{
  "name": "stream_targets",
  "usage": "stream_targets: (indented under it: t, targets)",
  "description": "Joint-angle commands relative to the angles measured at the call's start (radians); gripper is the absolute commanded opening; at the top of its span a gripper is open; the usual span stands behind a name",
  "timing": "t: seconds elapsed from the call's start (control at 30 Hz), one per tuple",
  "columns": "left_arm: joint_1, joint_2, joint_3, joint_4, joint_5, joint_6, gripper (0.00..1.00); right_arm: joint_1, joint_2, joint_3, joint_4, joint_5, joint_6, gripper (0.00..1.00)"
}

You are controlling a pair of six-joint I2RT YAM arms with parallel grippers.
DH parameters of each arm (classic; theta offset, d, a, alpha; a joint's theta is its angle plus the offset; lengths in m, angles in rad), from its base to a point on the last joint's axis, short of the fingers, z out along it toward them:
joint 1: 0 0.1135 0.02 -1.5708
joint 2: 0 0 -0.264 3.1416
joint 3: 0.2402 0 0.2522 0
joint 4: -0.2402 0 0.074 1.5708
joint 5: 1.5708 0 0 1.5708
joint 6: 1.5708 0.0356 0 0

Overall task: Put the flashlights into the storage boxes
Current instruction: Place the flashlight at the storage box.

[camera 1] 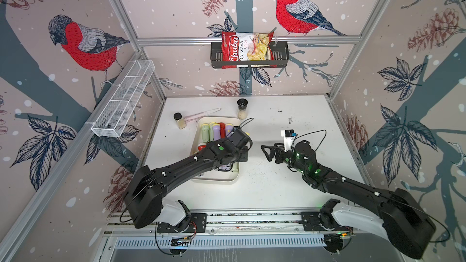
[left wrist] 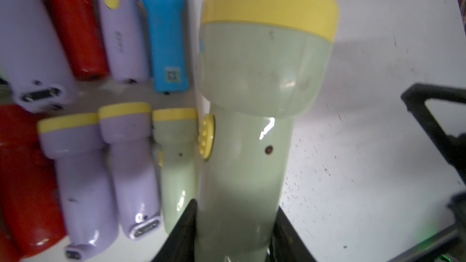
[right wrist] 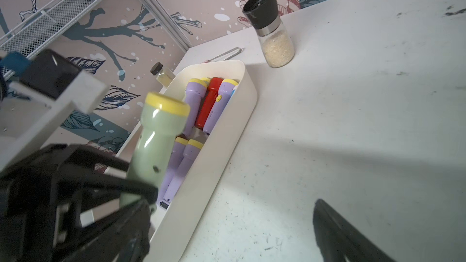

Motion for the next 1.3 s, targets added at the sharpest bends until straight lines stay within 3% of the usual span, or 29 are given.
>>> stream_targets:
  t: [0.0, 0.1, 0.23, 0.73, 1.13, 1.27]
  targets:
    - [0.099, -0.021, -0.020, 0.001, 0.010, 0.095, 0.25, 0.015, 0.030, 0.024, 0.052, -0.008, -0.026, 1.00]
    - [0.231, -0.023, -0.030, 0.049, 0.094, 0.147, 0.25, 0.028, 0.047, 0.028, 0.072, -0.011, -0.025, 0.99]
    - [0.326, 0.035, -0.043, 0.077, 0.154, 0.194, 0.26, 0.039, 0.064, 0.036, 0.074, -0.015, -0.026, 1.00]
    - [0.362, 0.249, 0.073, 0.112, 0.154, 0.238, 0.29, 0.045, 0.086, 0.040, 0.064, -0.006, -0.023, 1.00]
    - [0.392, 0.299, 0.133, 0.125, 0.149, 0.239, 0.32, 0.044, 0.053, 0.012, 0.054, 0.018, -0.021, 1.00]
    - [0.393, 0.304, 0.141, 0.117, 0.153, 0.240, 0.38, 0.044, 0.047, 0.012, 0.044, 0.020, -0.021, 1.00]
